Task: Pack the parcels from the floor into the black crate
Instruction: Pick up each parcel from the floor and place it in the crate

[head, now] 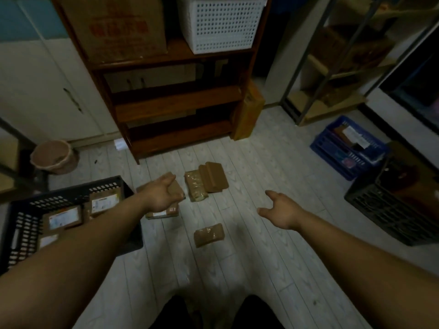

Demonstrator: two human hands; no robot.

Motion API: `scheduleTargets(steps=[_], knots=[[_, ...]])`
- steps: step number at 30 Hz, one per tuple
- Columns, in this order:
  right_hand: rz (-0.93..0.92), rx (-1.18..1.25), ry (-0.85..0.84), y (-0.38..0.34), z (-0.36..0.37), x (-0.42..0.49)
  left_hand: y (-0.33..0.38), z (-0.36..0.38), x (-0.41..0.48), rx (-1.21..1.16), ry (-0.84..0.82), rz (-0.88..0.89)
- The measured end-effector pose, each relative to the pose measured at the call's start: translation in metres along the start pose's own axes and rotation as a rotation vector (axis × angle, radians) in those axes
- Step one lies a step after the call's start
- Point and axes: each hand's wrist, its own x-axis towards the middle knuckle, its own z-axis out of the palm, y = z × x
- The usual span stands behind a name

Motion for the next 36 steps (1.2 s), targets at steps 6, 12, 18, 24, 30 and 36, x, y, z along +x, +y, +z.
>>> scheduleTargets(steps=[6,12,18,24,30,36], knots=[[0.032,0.031,-0.150,0.016,0.033,0.097,-0.027,0.061,0.061,-0.231,-0.050,-0.095],[0.010,0.029,-0.362,0.032,0.112,0.237,-0.088,0.155,0.143,-0.463,-0.082,-0.431],[0.070,0.024,-0.435,0.078,0.209,0.387,-0.142,0.269,0.255,-0.568,-0.017,-0.640],[0.185,0.115,-0.448,0.127,0.325,0.490,-0.199,0.377,0.359,-0.680,-0.018,-0.720],[0.429,0.334,-0.505,0.157,0.421,0.533,-0.219,0.459,0.428,-0.962,-0.086,-0.836],[0.432,0.582,-0.445,0.150,0.422,0.518,-0.212,0.460,0.414,-1.182,-0.001,-0.800]])
